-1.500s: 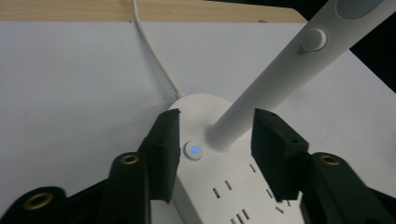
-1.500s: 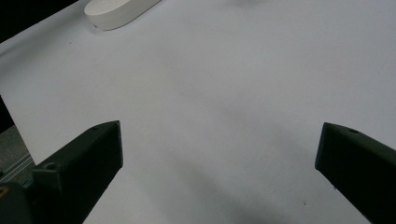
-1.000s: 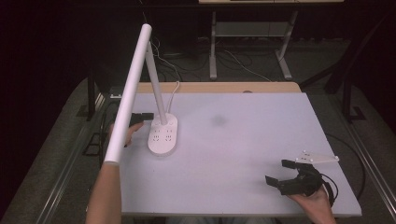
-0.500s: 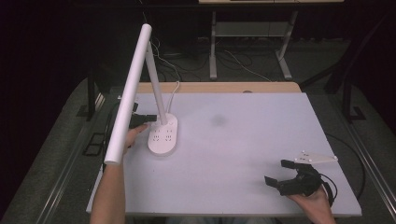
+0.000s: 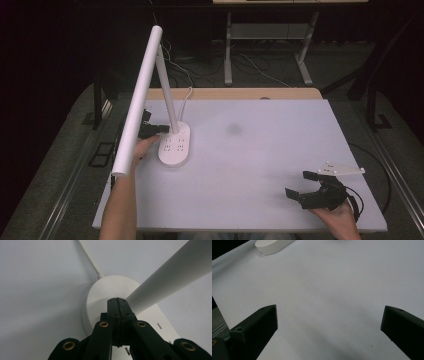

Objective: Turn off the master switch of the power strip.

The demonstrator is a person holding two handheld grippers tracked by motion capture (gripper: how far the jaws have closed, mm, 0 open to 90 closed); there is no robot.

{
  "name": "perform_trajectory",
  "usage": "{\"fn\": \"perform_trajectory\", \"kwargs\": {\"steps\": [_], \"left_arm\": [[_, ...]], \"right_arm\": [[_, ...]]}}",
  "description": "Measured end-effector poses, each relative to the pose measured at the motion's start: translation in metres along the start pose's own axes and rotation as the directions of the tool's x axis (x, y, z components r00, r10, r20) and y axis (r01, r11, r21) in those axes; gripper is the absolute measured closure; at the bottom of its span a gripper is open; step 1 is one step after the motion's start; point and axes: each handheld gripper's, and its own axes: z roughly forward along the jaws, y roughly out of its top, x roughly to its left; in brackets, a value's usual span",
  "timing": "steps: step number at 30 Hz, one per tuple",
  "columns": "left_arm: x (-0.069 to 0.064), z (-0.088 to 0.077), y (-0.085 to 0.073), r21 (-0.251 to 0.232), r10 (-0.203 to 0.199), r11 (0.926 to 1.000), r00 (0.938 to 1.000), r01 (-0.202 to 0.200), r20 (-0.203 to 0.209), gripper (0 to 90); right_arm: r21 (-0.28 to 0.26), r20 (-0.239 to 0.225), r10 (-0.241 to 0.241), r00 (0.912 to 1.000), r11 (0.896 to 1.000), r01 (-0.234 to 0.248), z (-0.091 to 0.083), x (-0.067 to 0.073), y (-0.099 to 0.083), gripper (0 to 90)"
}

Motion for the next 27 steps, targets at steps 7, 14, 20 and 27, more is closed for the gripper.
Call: {"fn": "perform_trajectory", "kwargs": {"steps": [7,14,20,27], "left_arm": [[0.0037,0.0005,-0.0025,-0.022,-0.023,0.9995,0.9997,0.023,0.013,89.8],[0.0062,0.0,-0.0053,-0.039,-0.057,0.9976,0.998,0.058,0.029,90.0],[0.0081,-0.0007,-0.0066,-0.031,-0.066,0.9973,0.9977,0.066,0.016,90.0],[0.0071,0.0001,-0.0102,-0.059,-0.073,0.9955,0.9973,0.074,0.008,90.0]], "right_arm": [[-0.002,0.0,0.003,1.0,1.0,-0.003,-0.0001,0.0001,-0.0001,0.1],[0.003,0.0,0.004,1.0,1.0,-0.004,-0.0011,0.0,0.0,0.1],[0.001,0.0,-0.003,1.0,1.0,0.003,-0.0006,0.0005,0.0001,0.1],[0.0,0.001,-0.006,1.0,1.0,0.006,-0.0007,0.0011,0.0002,0.1]]}}
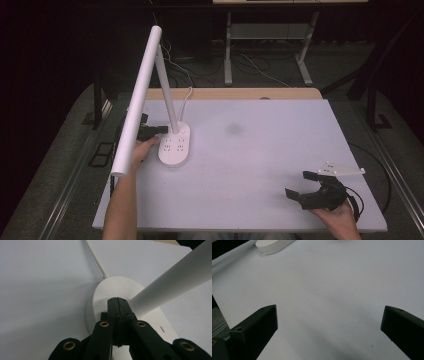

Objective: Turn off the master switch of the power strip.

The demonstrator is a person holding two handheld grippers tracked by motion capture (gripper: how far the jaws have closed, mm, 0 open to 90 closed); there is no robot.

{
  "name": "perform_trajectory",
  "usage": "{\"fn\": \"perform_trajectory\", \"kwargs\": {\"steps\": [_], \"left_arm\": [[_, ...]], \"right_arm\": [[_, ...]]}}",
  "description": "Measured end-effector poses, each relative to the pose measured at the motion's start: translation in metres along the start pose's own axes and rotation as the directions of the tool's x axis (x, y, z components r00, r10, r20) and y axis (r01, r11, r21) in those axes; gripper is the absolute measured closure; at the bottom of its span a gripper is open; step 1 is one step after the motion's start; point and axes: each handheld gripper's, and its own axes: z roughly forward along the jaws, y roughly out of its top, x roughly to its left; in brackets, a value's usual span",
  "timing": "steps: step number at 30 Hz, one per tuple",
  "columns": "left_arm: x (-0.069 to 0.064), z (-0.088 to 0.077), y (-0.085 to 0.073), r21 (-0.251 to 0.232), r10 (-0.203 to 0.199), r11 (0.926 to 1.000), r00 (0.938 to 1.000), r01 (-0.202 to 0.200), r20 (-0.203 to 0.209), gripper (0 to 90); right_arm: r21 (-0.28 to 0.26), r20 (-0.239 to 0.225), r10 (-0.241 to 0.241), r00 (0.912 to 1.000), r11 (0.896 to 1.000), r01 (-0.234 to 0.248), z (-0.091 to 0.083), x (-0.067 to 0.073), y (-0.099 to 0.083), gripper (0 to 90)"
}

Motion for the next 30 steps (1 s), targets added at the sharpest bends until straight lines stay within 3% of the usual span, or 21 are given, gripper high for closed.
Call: {"fn": "perform_trajectory", "kwargs": {"steps": [4,10,13,17,27,30], "left_arm": [[-0.006,0.0,0.001,0.013,0.041,0.9991,0.9983,-0.041,-0.042,90.0],[-0.011,0.001,0.002,0.025,0.056,0.9982,0.9959,-0.054,-0.071,90.0],[-0.01,0.001,0.002,0.032,0.03,0.9991,0.9985,-0.028,-0.047,90.0],[-0.015,0.003,0.004,0.052,0.063,0.9969,0.9957,-0.059,-0.068,90.0],[-0.016,0.005,0.003,0.038,0.044,0.9984,0.9963,-0.042,-0.074,90.0],[-0.019,0.007,0.004,0.037,0.065,0.9974,0.9937,-0.062,-0.091,90.0]], "right_arm": [[0.001,0.0,0.0,1.0,1.0,0.0,0.0,0.0,0.0,0.1],[-0.001,-0.001,-0.005,1.0,1.0,0.005,0.0,0.001,0.0,0.1],[-0.002,-0.001,-0.006,1.0,1.0,0.006,0.0,0.001,0.0,0.1],[-0.007,-0.002,-0.001,1.0,1.0,0.001,-0.001,0.002,-0.001,0.1],[-0.012,0.001,-0.004,1.0,1.0,0.004,-0.003,0.002,0.0,0.1],[-0.011,-0.001,-0.001,1.0,1.0,0.001,-0.003,0.002,-0.001,0.1]]}}
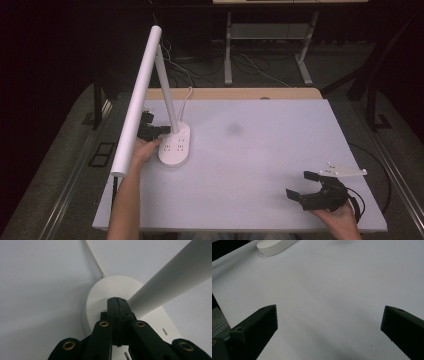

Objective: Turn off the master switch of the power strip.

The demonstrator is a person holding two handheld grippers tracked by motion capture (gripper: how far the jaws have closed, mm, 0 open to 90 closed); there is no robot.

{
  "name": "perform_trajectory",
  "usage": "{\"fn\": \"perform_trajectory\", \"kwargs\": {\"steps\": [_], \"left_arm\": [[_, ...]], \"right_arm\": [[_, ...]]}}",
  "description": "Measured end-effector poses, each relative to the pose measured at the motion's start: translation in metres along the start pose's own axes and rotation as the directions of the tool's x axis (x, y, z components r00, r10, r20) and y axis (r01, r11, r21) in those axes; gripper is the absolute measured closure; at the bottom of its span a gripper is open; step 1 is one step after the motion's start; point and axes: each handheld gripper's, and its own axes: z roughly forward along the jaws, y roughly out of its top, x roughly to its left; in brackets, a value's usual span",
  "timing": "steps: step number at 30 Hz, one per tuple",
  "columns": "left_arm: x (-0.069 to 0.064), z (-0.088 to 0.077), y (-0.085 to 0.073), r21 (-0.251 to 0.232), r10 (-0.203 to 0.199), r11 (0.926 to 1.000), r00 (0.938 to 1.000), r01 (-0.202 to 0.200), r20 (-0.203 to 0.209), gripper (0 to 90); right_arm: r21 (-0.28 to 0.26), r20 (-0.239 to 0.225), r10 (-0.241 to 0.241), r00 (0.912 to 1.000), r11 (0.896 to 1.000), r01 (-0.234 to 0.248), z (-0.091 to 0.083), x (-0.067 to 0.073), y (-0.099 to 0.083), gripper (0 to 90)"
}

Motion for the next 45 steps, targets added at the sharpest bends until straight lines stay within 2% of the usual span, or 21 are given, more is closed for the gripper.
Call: {"fn": "perform_trajectory", "kwargs": {"steps": [4,5,6,7,10,12,14,17,23,30,38,45], "left_arm": [[-0.003,0.0,0.0,-0.003,0.018,0.9998,0.9994,-0.018,-0.029,90.0],[-0.004,0.0,0.001,-0.001,0.001,1.0,0.9997,-0.001,-0.025,90.0],[-0.002,-0.001,0.001,-0.019,-0.017,0.9997,0.9999,0.017,-0.001,90.0],[-0.002,-0.002,0.002,-0.015,-0.022,0.9996,0.9997,0.022,-0.006,90.0],[-0.001,-0.003,0.001,-0.015,-0.017,0.9997,0.9998,0.017,0.0,90.0],[0.0,-0.005,0.0,-0.021,-0.022,0.9996,0.9997,0.022,-0.011,90.0],[0.002,-0.008,0.001,-0.034,-0.027,0.999,0.9996,0.027,0.003,90.0],[0.003,-0.013,0.003,-0.063,-0.038,0.9973,0.9993,0.038,0.006,90.0],[0.002,-0.026,0.004,-0.08,-0.035,0.9961,0.9993,0.035,0.011,90.0],[-0.002,-0.041,0.004,-0.1,-0.031,0.9945,0.9995,0.03,-0.005,90.0],[-0.005,-0.058,-0.002,-0.158,-0.046,0.9865,0.9989,0.043,-0.013,89.7],[-0.007,-0.073,-0.01,-0.171,-0.046,0.9843,0.9989,0.046,0.002,85.3]], "right_arm": [[-0.002,0.003,0.003,1.0,1.0,-0.003,0.0,-0.001,0.0,0.1],[-0.003,0.003,0.006,1.0,1.0,-0.006,0.0,-0.001,0.0,0.1],[-0.004,0.003,0.006,1.0,1.0,-0.006,0.0,-0.001,0.0,0.1],[-0.004,0.002,0.01,1.0,1.0,-0.01,0.0,-0.001,0.0,0.1],[-0.002,0.003,0.01,0.9999,1.0,-0.01,0.0,-0.002,0.0,0.1],[0.001,0.002,0.017,0.9999,1.0,-0.017,0.001,-0.002,0.0,0.1],[0.003,0.002,0.019,0.9998,1.0,-0.019,0.001,-0.002,0.0,0.1],[0.002,0.002,0.016,0.9999,1.0,-0.016,0.001,-0.002,0.0,0.1],[0.002,0.002,0.018,0.9998,1.0,-0.018,0.001,-0.002,0.0,0.1],[-0.001,0.001,0.014,0.9999,1.0,-0.014,0.001,-0.002,0.001,0.1],[-0.004,0.0,0.013,0.9999,1.0,-0.013,0.0,-0.001,0.001,0.1],[-0.006,-0.001,0.01,1.0,1.0,-0.01,0.001,-0.001,0.001,0.1]]}}
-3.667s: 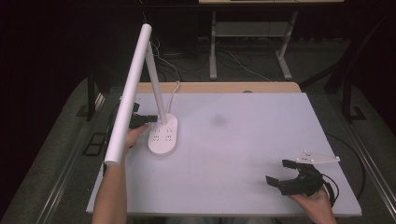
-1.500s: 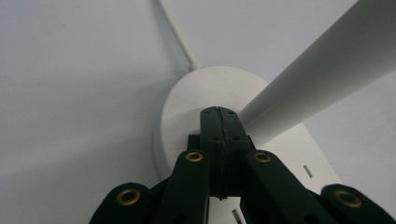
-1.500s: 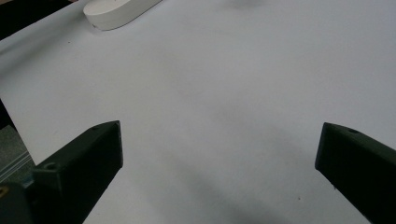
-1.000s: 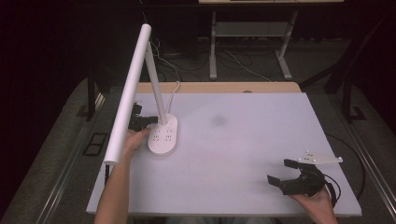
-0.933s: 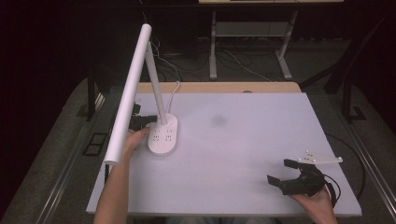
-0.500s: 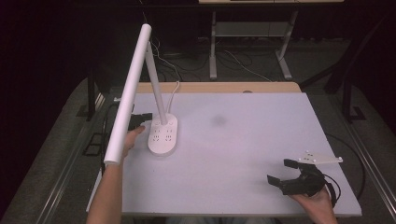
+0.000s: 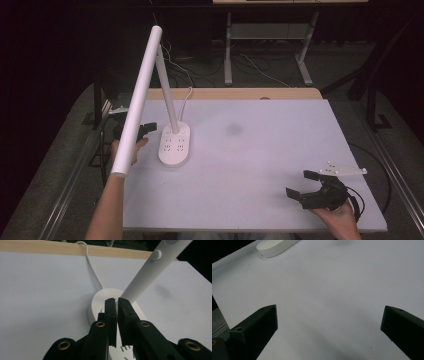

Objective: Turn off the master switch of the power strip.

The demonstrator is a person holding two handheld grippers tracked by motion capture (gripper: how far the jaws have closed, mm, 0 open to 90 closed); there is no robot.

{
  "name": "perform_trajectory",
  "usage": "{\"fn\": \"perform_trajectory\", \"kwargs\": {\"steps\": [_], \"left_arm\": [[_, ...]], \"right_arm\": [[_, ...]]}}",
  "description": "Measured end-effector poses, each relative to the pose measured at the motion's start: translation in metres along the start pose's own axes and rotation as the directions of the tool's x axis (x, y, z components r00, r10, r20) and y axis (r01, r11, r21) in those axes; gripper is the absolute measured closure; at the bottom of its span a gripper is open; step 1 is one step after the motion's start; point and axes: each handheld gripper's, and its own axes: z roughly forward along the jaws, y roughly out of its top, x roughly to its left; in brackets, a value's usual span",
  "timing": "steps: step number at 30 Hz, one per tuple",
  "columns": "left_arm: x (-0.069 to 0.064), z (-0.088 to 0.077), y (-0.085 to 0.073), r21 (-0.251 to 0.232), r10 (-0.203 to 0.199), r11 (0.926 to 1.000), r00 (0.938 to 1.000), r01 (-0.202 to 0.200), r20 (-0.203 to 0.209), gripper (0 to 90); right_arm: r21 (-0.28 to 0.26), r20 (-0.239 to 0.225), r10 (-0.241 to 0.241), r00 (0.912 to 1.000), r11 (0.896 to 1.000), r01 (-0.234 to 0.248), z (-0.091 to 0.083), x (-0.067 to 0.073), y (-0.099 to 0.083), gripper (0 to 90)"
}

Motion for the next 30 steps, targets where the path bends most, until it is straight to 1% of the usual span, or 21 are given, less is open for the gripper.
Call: {"fn": "perform_trajectory", "kwargs": {"steps": [3,5,7,10,11,13,14,15,17,19,20,21,22,23,24,25,26,27,30], "left_arm": [[-0.002,-0.007,-0.003,-0.016,-0.013,0.9998,0.9998,0.013,0.018,80.6],[-0.004,-0.012,-0.004,-0.008,-0.015,0.9998,0.9995,0.016,0.028,73.3],[-0.004,-0.016,-0.005,-0.013,-0.015,0.9998,0.9987,0.016,0.049,67.8],[-0.006,-0.023,-0.007,-0.025,-0.023,0.9994,0.9971,0.025,0.073,55.1],[-0.007,-0.024,-0.008,-0.024,-0.02,0.9995,0.9971,0.021,0.073,51.5],[-0.008,-0.027,-0.01,-0.022,-0.009,0.9997,0.9975,0.011,0.071,41.0],[-0.009,-0.028,-0.011,-0.022,-0.003,0.9997,0.997,0.005,0.077,35.3],[-0.01,-0.03,-0.013,-0.026,-0.014,0.9995,0.9963,0.016,0.085,30.0],[-0.011,-0.032,-0.016,-0.034,-0.009,0.9994,0.9949,0.013,0.101,22.7],[-0.015,-0.034,-0.019,-0.029,-0.009,0.9995,0.993,0.013,0.118,15.0],[-0.016,-0.035,-0.021,-0.028,0.009,0.9996,0.9929,-0.006,0.119,12.1],[-0.018,-0.035,-0.022,-0.026,0.013,0.9996,0.9927,-0.01,0.12,9.7],[-0.02,-0.036,-0.024,-0.023,0.021,0.9996,0.9917,-0.018,0.127,5.2],[-0.023,-0.037,-0.026,-0.015,0.018,0.9997,0.9924,-0.016,0.122,2.7],[-0.025,-0.037,-0.027,-0.012,0.029,0.9995,0.9929,-0.028,0.116,0.3],[-0.027,-0.038,-0.029,-0.014,0.037,0.9993,0.9928,-0.035,0.114,0.0],[-0.03,-0.039,-0.031,-0.02,0.036,0.9992,0.9931,-0.034,0.111,0.0],[-0.031,-0.041,-0.033,-0.025,0.046,0.9988,0.9925,-0.043,0.113,0.0],[-0.037,-0.044,-0.04,-0.039,0.057,0.9979,0.9906,-0.052,0.125,0.0]], "right_arm": [[-0.001,0.0,-0.002,1.0,1.0,0.002,0.0,0.0,0.0,0.1],[-0.002,-0.001,-0.001,1.0,1.0,0.001,0.0,0.0,0.0,0.1],[-0.001,0.0,-0.001,1.0,1.0,0.001,0.0,0.0,0.0,0.1],[-0.001,0.0,0.0,1.0,1.0,0.0,-0.001,0.0,0.0,0.1],[-0.001,0.0,0.0,1.0,1.0,0.0,-0.001,0.0,0.0,0.1],[-0.001,0.0,-0.002,1.0,1.0,0.002,-0.001,0.0,0.0,0.1],[-0.001,0.0,-0.002,1.0,1.0,0.002,-0.001,0.001,0.0,0.1],[-0.001,0.0,-0.003,1.0,1.0,0.003,-0.001,0.001,0.0,0.1],[-0.001,0.001,-0.003,1.0,1.0,0.003,-0.001,0.001,0.0,0.1],[-0.002,0.001,-0.002,1.0,1.0,0.002,-0.001,0.001,0.0,0.1],[-0.001,0.001,-0.002,1.0,1.0,0.002,-0.001,0.001,0.001,0.1],[-0.001,0.002,-0.001,1.0,1.0,0.001,-0.001,0.001,0.001,0.1],[-0.001,0.002,-0.002,1.0,1.0,0.002,-0.001,0.001,0.001,0.1],[-0.001,0.002,-0.002,1.0,1.0,0.002,-0.001,0.001,0.001,0.1],[-0.002,0.003,-0.002,1.0,1.0,0.002,-0.001,0.001,0.001,0.1],[-0.002,0.003,-0.003,1.0,1.0,0.003,-0.001,0.001,0.001,0.1],[-0.002,0.003,-0.002,1.0,1.0,0.002,-0.001,0.001,0.001,0.1],[-0.003,0.003,-0.003,1.0,1.0,0.003,-0.001,0.001,0.001,0.1],[-0.005,0.004,-0.005,1.0,1.0,0.005,-0.001,0.002,0.001,0.1]]}}
